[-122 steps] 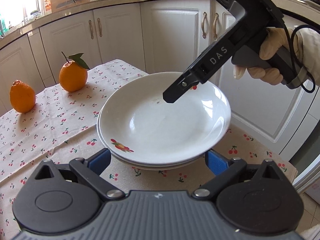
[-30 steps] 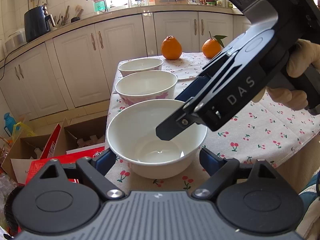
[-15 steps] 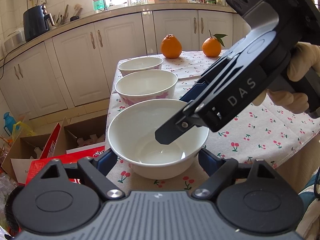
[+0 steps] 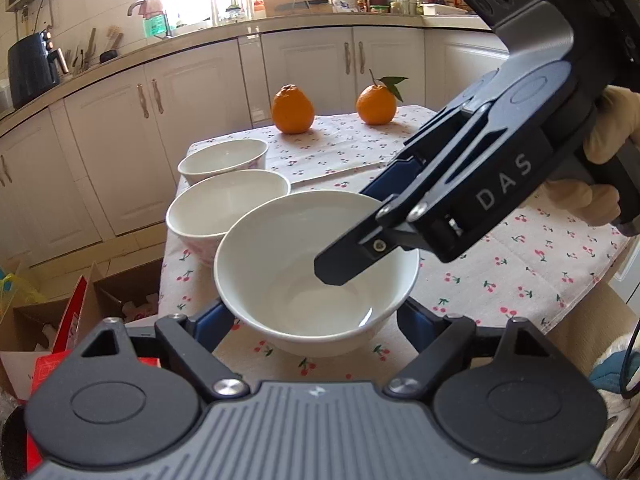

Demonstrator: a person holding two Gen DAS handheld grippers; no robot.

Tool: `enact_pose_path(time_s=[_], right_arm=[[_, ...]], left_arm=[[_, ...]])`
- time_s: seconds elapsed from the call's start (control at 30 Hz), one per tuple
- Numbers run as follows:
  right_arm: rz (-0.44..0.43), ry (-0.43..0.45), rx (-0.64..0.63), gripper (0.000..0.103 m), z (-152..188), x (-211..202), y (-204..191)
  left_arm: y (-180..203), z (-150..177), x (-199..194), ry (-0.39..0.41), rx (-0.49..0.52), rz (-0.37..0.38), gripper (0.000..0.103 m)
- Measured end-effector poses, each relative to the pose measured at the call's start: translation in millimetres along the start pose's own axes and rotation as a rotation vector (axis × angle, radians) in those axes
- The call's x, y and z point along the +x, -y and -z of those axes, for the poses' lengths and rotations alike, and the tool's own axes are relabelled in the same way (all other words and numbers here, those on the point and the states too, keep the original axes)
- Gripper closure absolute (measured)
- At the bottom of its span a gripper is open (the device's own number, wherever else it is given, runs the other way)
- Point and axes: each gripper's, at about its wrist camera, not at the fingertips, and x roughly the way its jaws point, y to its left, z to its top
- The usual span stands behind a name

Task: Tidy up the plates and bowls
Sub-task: 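Carry the bowl with the right tool, set it down, and open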

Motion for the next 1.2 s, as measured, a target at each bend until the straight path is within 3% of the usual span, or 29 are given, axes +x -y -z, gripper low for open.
enact_pose_path(time_s=[0.57,1.2], right_arm=[[0.175,0.035,0.117,0.035,40,-47,50],[0.233,0.022,0.184,0.032,57,-48,77]], left_arm=[[51,-38,48,0.017,0.105,0.168,0.015],[68,-49,79,-0.003,0.13,0.219,0.015]])
